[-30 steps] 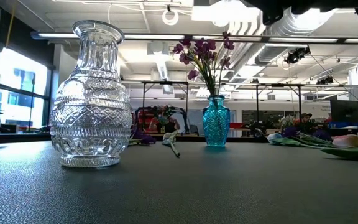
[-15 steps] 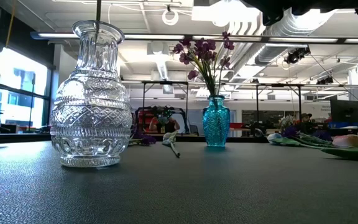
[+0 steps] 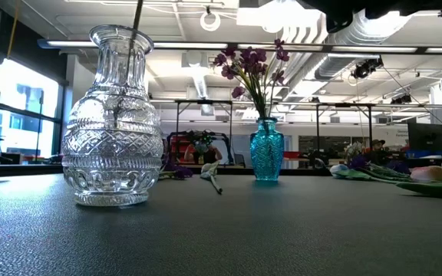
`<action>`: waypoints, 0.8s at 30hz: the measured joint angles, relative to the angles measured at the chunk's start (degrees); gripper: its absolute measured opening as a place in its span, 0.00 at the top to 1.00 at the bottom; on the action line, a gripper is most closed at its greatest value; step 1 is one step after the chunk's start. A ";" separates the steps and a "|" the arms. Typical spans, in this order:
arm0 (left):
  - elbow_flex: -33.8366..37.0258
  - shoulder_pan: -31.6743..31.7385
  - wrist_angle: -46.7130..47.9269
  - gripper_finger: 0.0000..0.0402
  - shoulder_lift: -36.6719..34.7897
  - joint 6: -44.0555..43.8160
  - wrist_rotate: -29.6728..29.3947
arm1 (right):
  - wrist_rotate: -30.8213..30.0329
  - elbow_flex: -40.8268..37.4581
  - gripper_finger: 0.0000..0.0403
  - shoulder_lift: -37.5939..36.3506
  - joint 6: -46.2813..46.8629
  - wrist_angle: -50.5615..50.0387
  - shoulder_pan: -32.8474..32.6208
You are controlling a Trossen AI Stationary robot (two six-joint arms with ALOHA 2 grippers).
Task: Sort flowers into vase by color
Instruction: Put the left pink flower into the transparent vase
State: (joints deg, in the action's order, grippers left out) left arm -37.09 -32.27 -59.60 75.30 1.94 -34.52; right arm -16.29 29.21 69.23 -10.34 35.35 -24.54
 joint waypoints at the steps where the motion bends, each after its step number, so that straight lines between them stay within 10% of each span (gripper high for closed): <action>1: 0.12 -0.02 0.07 0.84 0.08 0.02 -0.58 | 0.00 0.00 0.64 0.00 -0.02 0.00 -0.04; 11: 0.40 -3.71 12.76 0.64 -4.39 0.19 -13.28 | -0.02 0.00 0.64 0.02 0.23 -0.46 -0.23; 24: 0.40 -10.94 30.23 0.62 -11.62 -3.04 -24.33 | -0.04 0.00 0.64 0.02 0.43 -0.46 -0.23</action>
State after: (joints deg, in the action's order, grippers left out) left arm -36.69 -43.21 -29.37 63.68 -1.10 -58.85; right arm -16.34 29.21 69.25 -9.91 34.89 -24.77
